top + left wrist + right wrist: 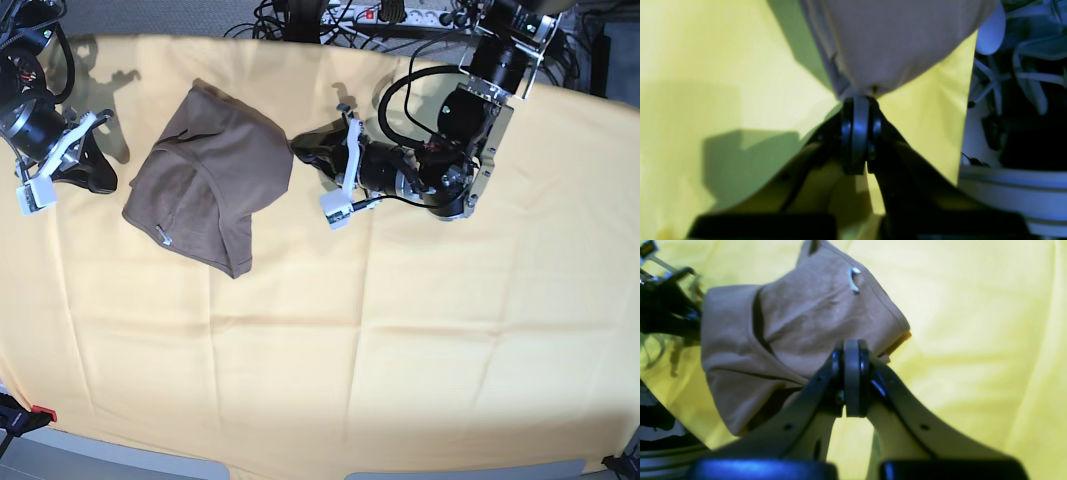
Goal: Fold the T-shirt properly
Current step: 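Push the bundle side with the left gripper to straighten it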
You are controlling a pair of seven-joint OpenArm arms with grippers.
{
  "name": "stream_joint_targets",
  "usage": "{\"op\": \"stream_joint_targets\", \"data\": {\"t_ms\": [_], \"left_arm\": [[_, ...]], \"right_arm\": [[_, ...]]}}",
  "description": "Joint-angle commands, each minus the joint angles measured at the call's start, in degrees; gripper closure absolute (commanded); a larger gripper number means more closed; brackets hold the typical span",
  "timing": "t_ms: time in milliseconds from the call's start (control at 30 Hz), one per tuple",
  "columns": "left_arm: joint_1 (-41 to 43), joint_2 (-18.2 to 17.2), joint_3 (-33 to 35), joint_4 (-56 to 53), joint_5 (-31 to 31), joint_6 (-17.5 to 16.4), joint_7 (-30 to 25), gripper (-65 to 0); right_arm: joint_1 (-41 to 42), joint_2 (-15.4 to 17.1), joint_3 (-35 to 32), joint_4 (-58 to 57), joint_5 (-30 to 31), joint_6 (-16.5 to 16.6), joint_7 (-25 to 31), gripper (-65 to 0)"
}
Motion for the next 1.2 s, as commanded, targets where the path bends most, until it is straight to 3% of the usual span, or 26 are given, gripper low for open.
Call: {"op": "stream_joint_targets", "data": {"t_ms": [0,100,367,533,633,733,833,967,1167], "left_arm": [[-0.9,0.0,0.3,0.9,3.5,-0.2,-1.2,0.0],[-1.0,0.0,0.3,0.9,9.2,2.3,-6.0,0.0],[-1.5,0.0,0.2,7.1,10.5,4.2,-5.9,0.0],[-1.3,0.1,0.2,9.9,16.6,9.6,-9.3,0.0],[-0.4,1.2,0.2,9.8,21.4,12.7,-12.2,0.0],[1.4,3.7,0.2,9.7,24.7,13.8,-13.0,0.0],[3.5,6.1,0.2,9.6,26.9,13.4,-14.3,0.0],[5.2,8.6,0.3,9.6,24.2,9.7,-13.0,0.0],[5.5,9.1,0.3,9.6,7.6,3.0,-2.1,0.0]], "right_arm": [[0.3,1.0,0.4,0.9,1.7,0.0,0.8,0.0],[0.3,1.0,0.4,0.9,1.7,0.0,0.8,0.0],[0.3,1.0,0.4,0.9,1.6,0.4,0.8,0.0],[0.3,1.0,0.4,0.9,1.7,0.4,0.9,0.0],[0.3,1.0,0.4,0.9,1.7,0.4,0.9,0.0],[0.3,1.0,0.4,0.9,1.7,0.4,0.9,0.0],[0.3,1.0,0.4,0.9,2.9,0.4,0.9,0.0],[0.3,1.9,0.4,0.9,3.2,0.4,0.9,0.0],[0.3,4.4,0.4,0.9,3.1,0.4,0.9,0.0]]}}
